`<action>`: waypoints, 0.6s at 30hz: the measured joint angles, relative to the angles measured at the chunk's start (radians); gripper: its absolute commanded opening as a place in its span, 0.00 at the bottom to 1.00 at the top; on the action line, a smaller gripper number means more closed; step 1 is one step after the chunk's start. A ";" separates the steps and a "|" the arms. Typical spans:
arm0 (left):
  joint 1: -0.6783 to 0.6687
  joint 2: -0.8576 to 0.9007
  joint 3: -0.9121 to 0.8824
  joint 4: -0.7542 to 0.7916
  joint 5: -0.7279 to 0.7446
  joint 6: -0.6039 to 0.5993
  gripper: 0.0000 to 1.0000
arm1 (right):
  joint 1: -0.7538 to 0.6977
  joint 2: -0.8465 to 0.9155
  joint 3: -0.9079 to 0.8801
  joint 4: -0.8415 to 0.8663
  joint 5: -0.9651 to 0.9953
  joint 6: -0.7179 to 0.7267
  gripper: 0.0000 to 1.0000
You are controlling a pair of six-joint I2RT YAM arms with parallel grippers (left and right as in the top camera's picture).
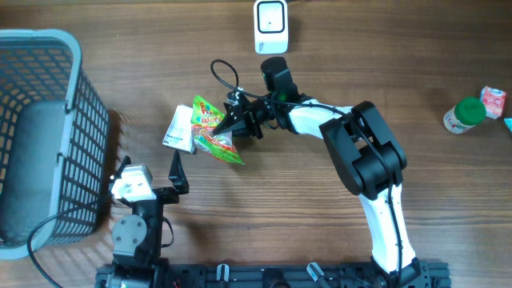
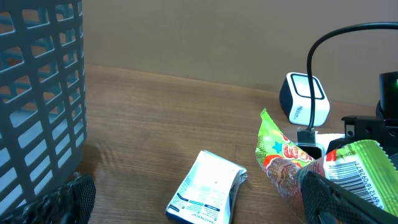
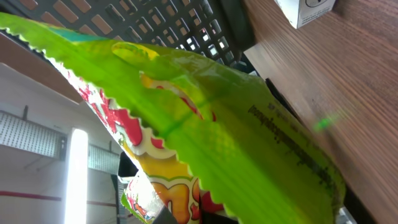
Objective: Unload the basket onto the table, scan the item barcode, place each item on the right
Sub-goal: 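Lift the Haribo bag and carry it toward the scanner, then hold the Haribo bag against the scanner window with the right gripper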
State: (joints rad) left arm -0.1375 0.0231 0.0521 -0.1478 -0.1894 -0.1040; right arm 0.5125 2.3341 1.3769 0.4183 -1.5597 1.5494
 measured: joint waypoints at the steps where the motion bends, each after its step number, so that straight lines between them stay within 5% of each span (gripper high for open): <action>1: 0.000 0.000 0.000 0.000 0.000 0.000 1.00 | 0.000 0.000 0.000 0.001 0.000 0.010 0.04; 18: 0.000 0.000 0.000 0.000 0.000 0.000 1.00 | -0.189 -0.025 -0.005 0.006 0.000 0.089 0.04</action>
State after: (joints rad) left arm -0.1375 0.0231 0.0521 -0.1482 -0.1894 -0.1040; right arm 0.3233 2.3093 1.3716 0.4244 -1.5597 1.6386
